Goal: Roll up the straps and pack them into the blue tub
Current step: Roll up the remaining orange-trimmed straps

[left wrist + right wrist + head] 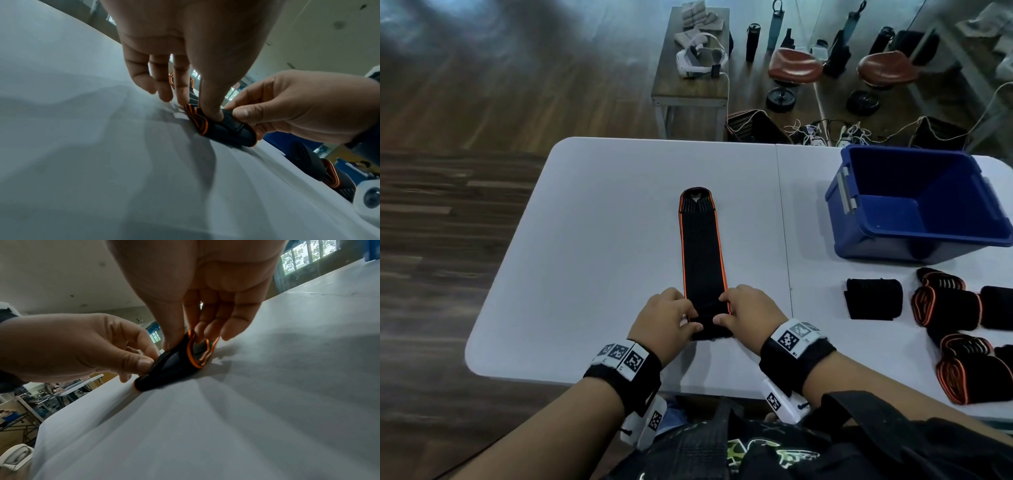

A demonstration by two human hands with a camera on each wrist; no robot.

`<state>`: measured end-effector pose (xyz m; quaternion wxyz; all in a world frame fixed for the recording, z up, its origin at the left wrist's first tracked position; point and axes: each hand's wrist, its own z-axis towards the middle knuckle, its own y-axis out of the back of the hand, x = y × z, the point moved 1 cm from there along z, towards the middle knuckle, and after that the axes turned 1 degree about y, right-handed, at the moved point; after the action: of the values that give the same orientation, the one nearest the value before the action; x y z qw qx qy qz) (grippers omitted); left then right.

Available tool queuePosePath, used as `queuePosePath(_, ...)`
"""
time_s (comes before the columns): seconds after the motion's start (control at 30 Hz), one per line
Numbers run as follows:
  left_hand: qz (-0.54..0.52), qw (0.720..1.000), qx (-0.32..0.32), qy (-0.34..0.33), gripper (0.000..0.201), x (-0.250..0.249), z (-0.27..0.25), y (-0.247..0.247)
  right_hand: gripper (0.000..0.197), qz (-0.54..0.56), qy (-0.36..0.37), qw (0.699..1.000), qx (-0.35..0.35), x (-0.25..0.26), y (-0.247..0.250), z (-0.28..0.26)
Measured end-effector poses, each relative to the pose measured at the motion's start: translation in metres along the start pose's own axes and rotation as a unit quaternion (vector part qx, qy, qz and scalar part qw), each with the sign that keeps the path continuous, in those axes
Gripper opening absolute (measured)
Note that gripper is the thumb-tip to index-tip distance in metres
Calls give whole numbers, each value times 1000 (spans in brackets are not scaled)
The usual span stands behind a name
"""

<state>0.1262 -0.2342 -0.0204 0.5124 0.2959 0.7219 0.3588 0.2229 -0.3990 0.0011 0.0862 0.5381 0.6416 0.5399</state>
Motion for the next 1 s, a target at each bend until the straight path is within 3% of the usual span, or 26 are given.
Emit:
queuePosePath(0.2,66,995,-13,-74,21,0,0,-4,43,-6,7,1000,-14,-5,1,3)
queuePosePath(0.33,95,985,-45,-137,4,2,-6,-2,40,-38,62,997,-28,-4,-1,2)
queuePosePath(0.43,129,974,-26,-183,22,5,-13,-3,31,-57,114,991,-44,-3,-8,-3)
queuePosePath(0.5,131,976,3,-177,48,11,-18,-7,23,-85,142,984,-64,-2,-13,-7)
queuePosePath(0.57,147,976,25,-160,63,16,-22,-11,33,-110,147,981,-67,-3,-16,-10)
queuePosePath(0.67,153,976,24,-155,60,18,-23,-14,51,-161,154,974,-38,-8,-16,-14)
queuePosePath(0.77,138,978,-6,-157,52,19,-24,-19,53,-170,163,971,-31,-12,-14,-15)
queuePosePath(0.93,88,988,-27,-120,48,9,-21,-16,49,-29,119,992,-1,-10,-2,-18)
queuePosePath(1.0,58,995,-3,-82,48,8,-16,-12,44,32,77,997,-1,-11,3,-18)
